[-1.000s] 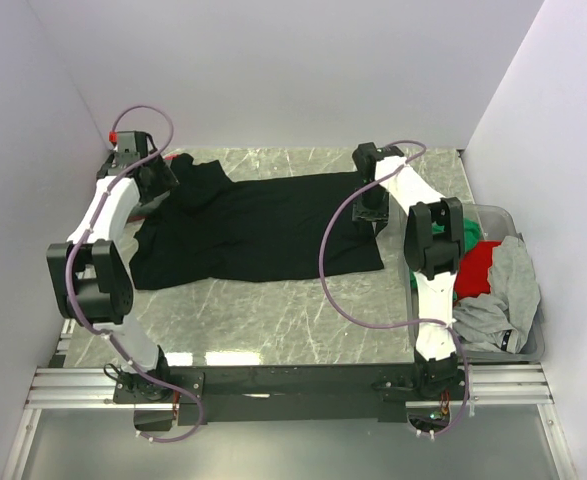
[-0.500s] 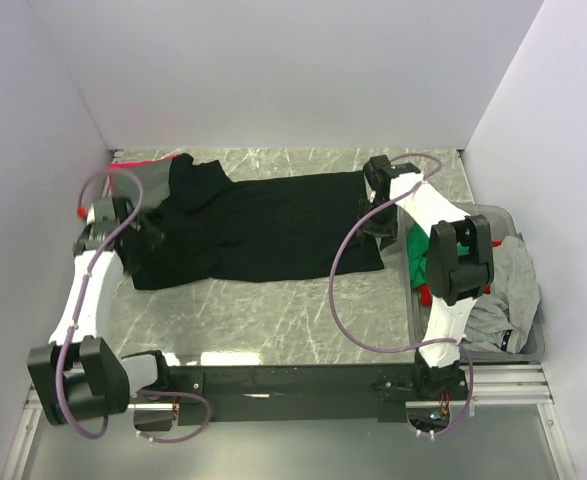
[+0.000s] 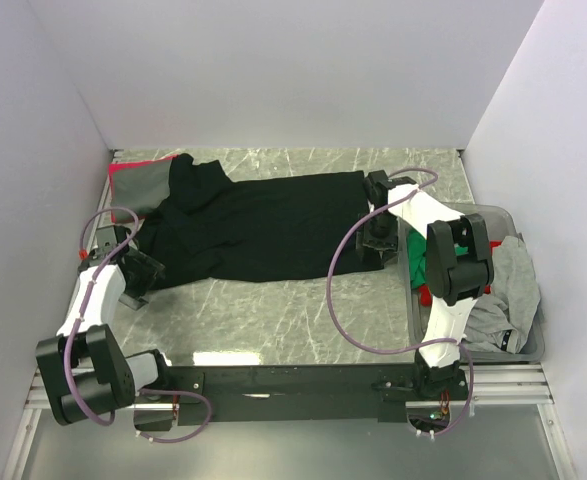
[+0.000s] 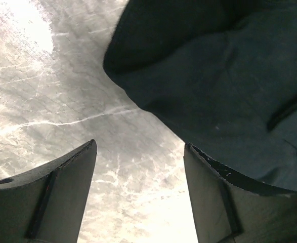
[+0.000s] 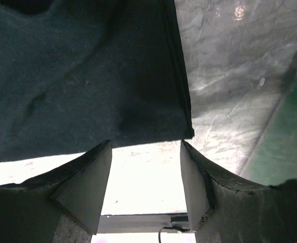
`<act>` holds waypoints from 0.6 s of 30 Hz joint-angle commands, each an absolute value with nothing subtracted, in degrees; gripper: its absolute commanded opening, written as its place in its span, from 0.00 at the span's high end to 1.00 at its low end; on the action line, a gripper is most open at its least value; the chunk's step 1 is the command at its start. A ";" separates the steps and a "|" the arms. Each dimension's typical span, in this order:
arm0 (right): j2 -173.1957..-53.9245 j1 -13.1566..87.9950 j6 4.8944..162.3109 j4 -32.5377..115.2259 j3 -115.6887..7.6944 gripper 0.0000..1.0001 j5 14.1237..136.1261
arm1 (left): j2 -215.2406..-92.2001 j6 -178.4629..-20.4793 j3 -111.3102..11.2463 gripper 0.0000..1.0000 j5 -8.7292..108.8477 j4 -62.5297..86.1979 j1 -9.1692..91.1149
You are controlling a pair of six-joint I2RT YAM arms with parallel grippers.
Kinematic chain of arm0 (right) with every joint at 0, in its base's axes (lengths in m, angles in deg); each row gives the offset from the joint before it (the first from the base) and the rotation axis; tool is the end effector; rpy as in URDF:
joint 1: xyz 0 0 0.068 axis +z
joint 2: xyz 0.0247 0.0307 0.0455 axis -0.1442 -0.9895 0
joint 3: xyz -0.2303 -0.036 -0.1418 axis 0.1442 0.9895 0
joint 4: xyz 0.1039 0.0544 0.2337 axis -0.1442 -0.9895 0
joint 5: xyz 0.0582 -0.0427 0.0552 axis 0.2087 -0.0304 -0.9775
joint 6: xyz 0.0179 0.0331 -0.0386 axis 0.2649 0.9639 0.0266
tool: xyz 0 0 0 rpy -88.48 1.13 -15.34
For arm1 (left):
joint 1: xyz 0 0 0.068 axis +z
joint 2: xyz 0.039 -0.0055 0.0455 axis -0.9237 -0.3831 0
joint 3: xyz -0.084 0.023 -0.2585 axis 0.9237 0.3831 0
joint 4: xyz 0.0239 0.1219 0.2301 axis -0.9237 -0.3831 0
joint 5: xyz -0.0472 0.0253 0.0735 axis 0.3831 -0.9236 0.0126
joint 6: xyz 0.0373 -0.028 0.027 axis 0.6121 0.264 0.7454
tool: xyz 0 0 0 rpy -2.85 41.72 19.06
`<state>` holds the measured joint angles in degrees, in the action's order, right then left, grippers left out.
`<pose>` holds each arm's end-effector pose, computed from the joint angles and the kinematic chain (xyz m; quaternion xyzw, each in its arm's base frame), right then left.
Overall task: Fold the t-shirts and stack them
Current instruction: Fold the tshirt
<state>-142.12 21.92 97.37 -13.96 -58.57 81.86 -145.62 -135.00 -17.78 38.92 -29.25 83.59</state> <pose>0.3503 0.0855 0.1848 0.0603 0.9973 0.0195 0.0366 0.1986 0.0593 0.1972 -0.5173 0.8306 -0.0309 0.2038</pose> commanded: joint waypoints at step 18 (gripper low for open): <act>-142.52 21.83 99.73 -10.01 -55.01 0.41 85.40 | -152.84 -135.62 -15.92 0.35 34.94 -17.43 85.58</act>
<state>-142.50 21.90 98.83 -11.12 -55.59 83.85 -151.94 -135.66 -15.49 36.34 -21.06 85.27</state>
